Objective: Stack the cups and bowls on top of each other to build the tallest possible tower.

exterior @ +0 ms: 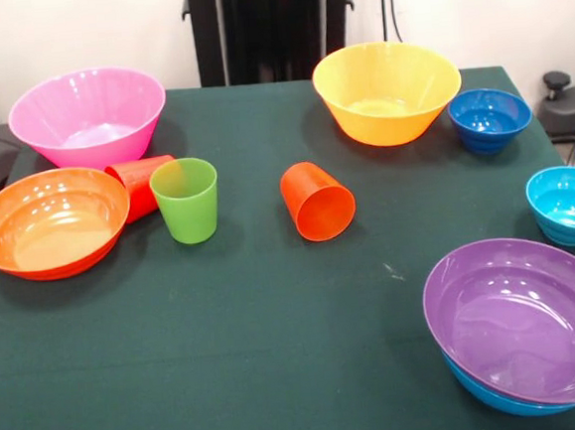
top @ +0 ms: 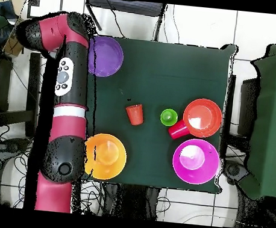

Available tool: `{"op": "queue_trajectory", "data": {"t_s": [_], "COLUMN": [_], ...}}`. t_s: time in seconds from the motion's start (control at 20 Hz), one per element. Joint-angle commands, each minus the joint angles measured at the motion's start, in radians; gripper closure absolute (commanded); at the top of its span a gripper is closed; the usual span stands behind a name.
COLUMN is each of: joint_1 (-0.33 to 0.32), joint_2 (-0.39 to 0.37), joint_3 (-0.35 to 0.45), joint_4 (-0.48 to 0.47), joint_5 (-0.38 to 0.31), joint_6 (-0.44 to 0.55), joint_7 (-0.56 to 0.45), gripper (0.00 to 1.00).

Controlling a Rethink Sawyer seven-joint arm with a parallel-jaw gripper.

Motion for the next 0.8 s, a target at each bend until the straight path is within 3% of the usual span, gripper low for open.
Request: {"op": "queue_trajectory", "data": {"t_s": [0.05, 0.45, 0.8], "joint_1": [0.011, 0.007, 0.011], "joint_2": [0.051, 0.04, 0.013], "joint_3": [0.199, 0.305, 0.285], "joint_4": [0.197, 0.213, 0.267], "joint_5": [-0.136, -0.128, -0.202], "joint_6": [-0.155, -0.163, -0.131], "joint_7": [-0.128, -0.179, -0.213], "gripper": [1.0, 1.0, 1.0]}}
